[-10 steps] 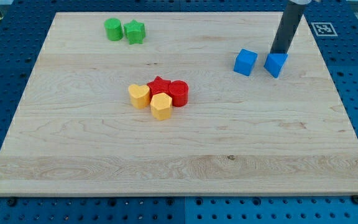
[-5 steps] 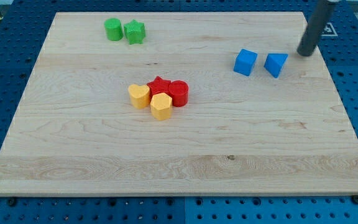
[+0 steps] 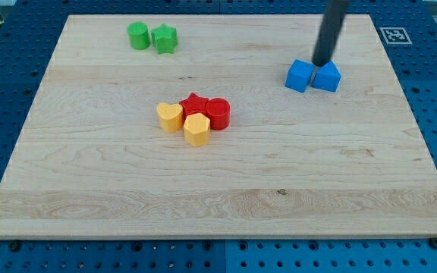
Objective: Separate the blue blocks from each other
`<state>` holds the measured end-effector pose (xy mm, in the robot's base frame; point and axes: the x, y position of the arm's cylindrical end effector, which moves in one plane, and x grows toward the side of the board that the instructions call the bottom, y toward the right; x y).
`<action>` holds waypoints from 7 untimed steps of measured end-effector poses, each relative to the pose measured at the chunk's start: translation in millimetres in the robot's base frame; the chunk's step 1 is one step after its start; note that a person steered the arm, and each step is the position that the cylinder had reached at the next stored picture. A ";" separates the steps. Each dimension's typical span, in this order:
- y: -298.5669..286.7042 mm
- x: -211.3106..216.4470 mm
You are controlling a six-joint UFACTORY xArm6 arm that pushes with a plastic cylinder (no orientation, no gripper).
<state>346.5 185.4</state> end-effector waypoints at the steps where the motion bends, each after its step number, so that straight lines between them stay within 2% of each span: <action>1: 0.3 23.6; 3: -91.0 -43.3; 4: -100.3 -45.0; 6: -75.5 -3.8; 7: -75.4 -1.9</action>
<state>344.6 110.0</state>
